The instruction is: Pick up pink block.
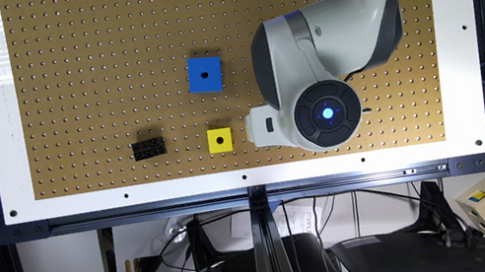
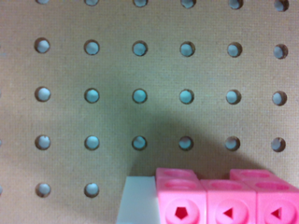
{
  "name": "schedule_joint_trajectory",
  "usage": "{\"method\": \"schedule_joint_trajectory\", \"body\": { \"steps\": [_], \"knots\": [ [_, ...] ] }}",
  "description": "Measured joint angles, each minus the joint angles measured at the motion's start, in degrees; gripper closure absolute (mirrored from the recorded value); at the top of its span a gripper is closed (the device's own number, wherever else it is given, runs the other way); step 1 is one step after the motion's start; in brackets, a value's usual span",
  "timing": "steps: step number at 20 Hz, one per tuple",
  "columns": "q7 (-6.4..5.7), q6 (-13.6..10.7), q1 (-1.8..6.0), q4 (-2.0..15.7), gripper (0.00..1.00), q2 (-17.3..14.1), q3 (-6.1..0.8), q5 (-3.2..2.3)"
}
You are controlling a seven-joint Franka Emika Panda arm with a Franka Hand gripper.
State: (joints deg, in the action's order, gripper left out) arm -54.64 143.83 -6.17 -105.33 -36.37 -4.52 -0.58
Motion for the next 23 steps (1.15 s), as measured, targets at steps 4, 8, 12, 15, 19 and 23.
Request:
{"method": "schedule_joint_trajectory", "body": {
  "steps": [4,8,12,15,19,23],
  "knots": [
    [0.0,-2.2,0.0,-0.01,1.0,2.1,0.0,0.0],
    [-0.01,-5.9,0.0,-0.03,1.0,5.7,0.0,0.0],
    [-0.01,-7.3,0.0,-0.07,1.0,7.0,-0.01,0.0],
    [-0.01,-8.2,0.0,-0.06,1.0,8.3,-0.02,0.0],
    [-0.02,-10.4,0.0,-0.08,1.0,10.4,-0.03,0.0],
    [-0.02,-10.5,0.0,-0.14,1.0,10.5,-0.03,0.0]
  ]
}}
